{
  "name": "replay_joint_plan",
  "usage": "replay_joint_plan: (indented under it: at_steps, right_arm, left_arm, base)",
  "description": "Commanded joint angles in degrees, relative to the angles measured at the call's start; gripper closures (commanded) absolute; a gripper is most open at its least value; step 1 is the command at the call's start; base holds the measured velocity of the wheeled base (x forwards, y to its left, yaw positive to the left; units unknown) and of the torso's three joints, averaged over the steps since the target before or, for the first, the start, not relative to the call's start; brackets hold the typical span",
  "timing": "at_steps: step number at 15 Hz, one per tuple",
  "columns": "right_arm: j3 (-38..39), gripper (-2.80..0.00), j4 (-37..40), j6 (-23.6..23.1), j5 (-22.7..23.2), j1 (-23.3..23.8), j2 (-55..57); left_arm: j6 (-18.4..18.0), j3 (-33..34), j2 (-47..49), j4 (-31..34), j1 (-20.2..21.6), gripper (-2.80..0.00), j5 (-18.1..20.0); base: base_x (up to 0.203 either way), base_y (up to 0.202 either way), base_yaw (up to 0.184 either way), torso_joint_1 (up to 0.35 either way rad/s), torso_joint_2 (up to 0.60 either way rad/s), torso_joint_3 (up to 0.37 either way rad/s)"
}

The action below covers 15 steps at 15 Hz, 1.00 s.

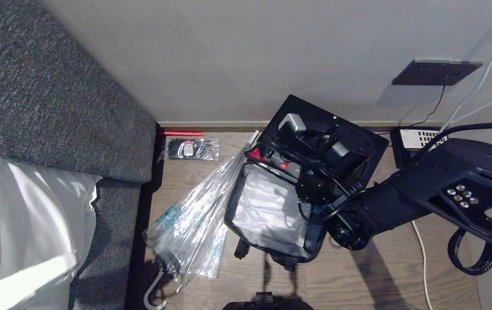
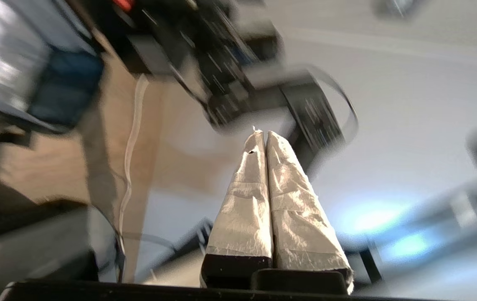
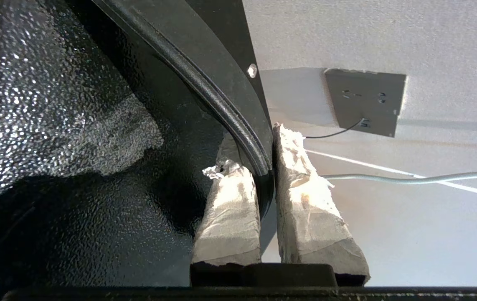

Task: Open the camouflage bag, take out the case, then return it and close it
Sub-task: Release the handle

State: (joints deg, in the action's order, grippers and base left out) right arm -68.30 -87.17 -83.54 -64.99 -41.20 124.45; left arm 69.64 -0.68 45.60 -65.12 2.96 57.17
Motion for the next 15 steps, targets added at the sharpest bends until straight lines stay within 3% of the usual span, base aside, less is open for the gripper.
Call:
replay_joint_plan:
  at_steps: [1, 4, 6, 7, 8, 9, 10, 12, 13, 15]
  right_arm:
    - [0.16, 0.0, -0.49, -0.48, -0.24, 0.0, -0.26]
    - [0.2, 0.0, -0.49, -0.57, -0.23, 0.07, -0.72]
    - [0.17, 0.0, -0.49, -0.57, -0.23, 0.07, -0.51]
    - [0.31, 0.0, -0.49, -0.53, -0.23, -0.02, -0.57]
    - [0.28, 0.0, -0.49, -0.57, -0.23, -0.02, -0.62]
    - [0.44, 0.0, -0.49, -0.49, -0.23, -0.02, -0.62]
    - [0.35, 0.0, -0.49, -0.49, -0.23, 0.0, -0.54]
    - [0.17, 0.0, -0.49, -0.57, -0.23, -0.02, -0.62]
    - [0.31, 0.0, -0.49, -0.57, -0.23, -0.02, -0.74]
    - [0.45, 0.0, -0.49, -0.49, -0.23, 0.07, -0.7]
  left_arm:
    - [0.28, 0.01, -21.38, 9.81, 0.48, 0.0, 2.1]
    - [-4.12, 0.34, -30.8, 21.06, 0.92, 0.0, 1.9]
    - [-14.5, -0.1, -29.84, 25.88, 1.28, 0.0, 0.91]
    - [-17.72, -0.1, -29.71, 28.44, 1.41, 0.0, -0.87]
    - [-20.41, -0.11, -29.67, 31.12, 1.44, 0.0, -6.42]
    - [-25.44, 0.15, -29.69, 33.55, 1.47, 0.0, -12.88]
    - [-32.36, 0.37, -29.69, 37.05, 1.48, 0.0, -19.06]
    - [-47.32, 0.52, -29.71, 46.02, 1.48, 0.0, -25.85]
    - [-53.16, 0.55, -29.67, 50.71, 1.5, 0.0, -31.51]
    - [-60.9, 0.28, -29.67, 56.39, 1.52, 0.0, -45.85]
  base:
    - [0.0, 0.0, 0.0, 0.0, 0.0, 0.0]
    - [0.0, 0.0, 0.0, 0.0, 0.0, 0.0]
    - [0.0, 0.0, 0.0, 0.0, 0.0, 0.0]
    - [0.0, 0.0, 0.0, 0.0, 0.0, 0.0]
    - [0.0, 0.0, 0.0, 0.0, 0.0, 0.0]
    - [0.0, 0.0, 0.0, 0.0, 0.0, 0.0]
    - [0.0, 0.0, 0.0, 0.0, 0.0, 0.0]
    - [0.0, 0.0, 0.0, 0.0, 0.0, 0.0]
    - [0.0, 0.0, 0.0, 0.0, 0.0, 0.0]
    - [0.0, 0.0, 0.0, 0.0, 0.0, 0.0]
